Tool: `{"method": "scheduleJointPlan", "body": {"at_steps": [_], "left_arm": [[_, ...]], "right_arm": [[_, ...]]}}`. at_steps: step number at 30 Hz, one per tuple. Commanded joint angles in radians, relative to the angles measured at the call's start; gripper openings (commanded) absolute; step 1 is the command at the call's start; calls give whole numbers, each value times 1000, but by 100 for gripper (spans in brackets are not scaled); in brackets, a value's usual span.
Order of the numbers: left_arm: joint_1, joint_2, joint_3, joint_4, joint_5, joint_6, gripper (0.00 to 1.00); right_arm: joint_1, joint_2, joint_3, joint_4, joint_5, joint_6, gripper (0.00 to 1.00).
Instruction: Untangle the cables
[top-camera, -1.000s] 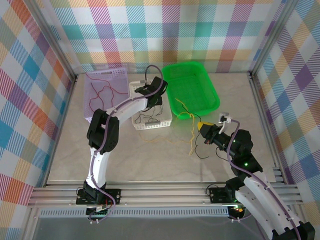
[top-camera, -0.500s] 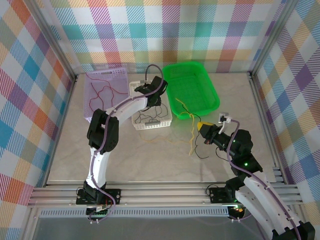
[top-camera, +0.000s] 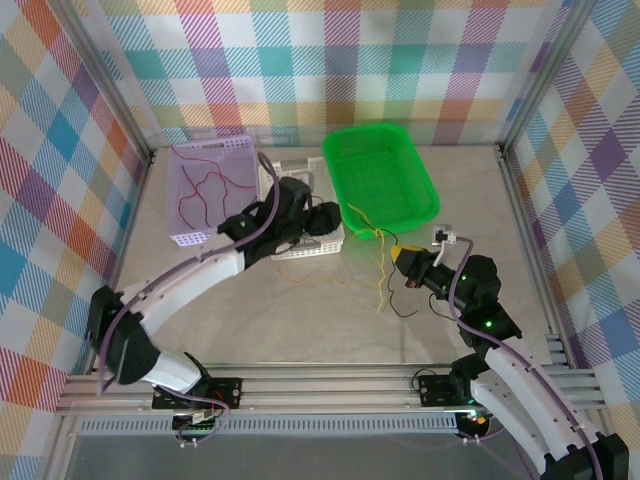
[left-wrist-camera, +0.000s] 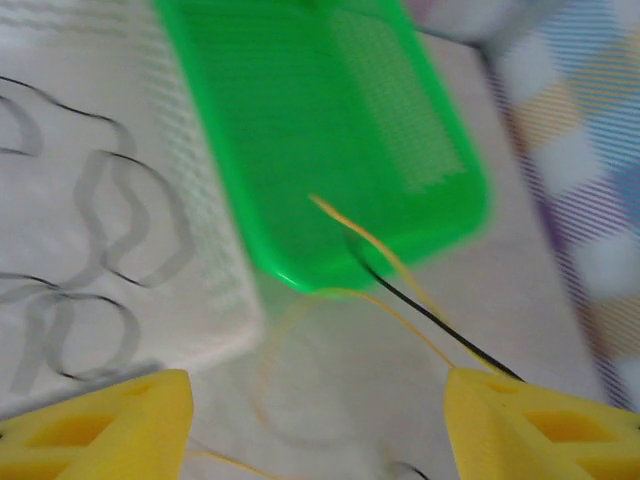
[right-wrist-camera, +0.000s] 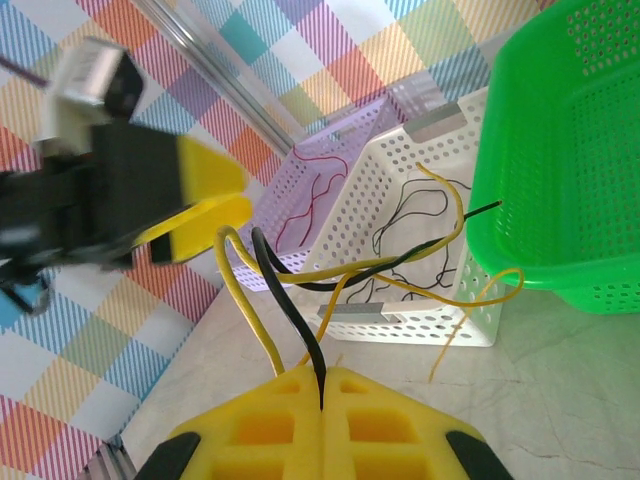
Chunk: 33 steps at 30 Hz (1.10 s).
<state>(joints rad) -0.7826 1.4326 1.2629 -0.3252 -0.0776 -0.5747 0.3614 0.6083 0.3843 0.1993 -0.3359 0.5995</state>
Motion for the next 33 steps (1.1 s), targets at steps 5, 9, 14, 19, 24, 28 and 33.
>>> {"method": "scheduleJointPlan", "body": {"at_steps": [5, 9, 14, 19, 24, 28, 33], "left_arm": [[-232, -80, -172, 207, -29, -157, 67], [-286, -140, -283, 299, -82, -234, 67], [-327, -191, -383, 403, -137, -292, 67], [-358, -175, -437, 597, -122, -315, 68], [-393, -81, -384, 676, -93, -310, 68], [-402, -44, -348, 660, -122, -297, 68], [-403, -40, -341, 625, -171, -288, 67]], "right_arm": [[11, 22, -2, 82, -45, 17, 0], [13, 34, -7, 91, -49, 19, 0], [14, 43, -7, 101, -51, 21, 0], [17, 49, -8, 106, -52, 19, 0], [21, 58, -7, 110, -54, 17, 0], [22, 63, -7, 111, -56, 17, 0], [25, 61, -8, 115, -59, 16, 0]]}}
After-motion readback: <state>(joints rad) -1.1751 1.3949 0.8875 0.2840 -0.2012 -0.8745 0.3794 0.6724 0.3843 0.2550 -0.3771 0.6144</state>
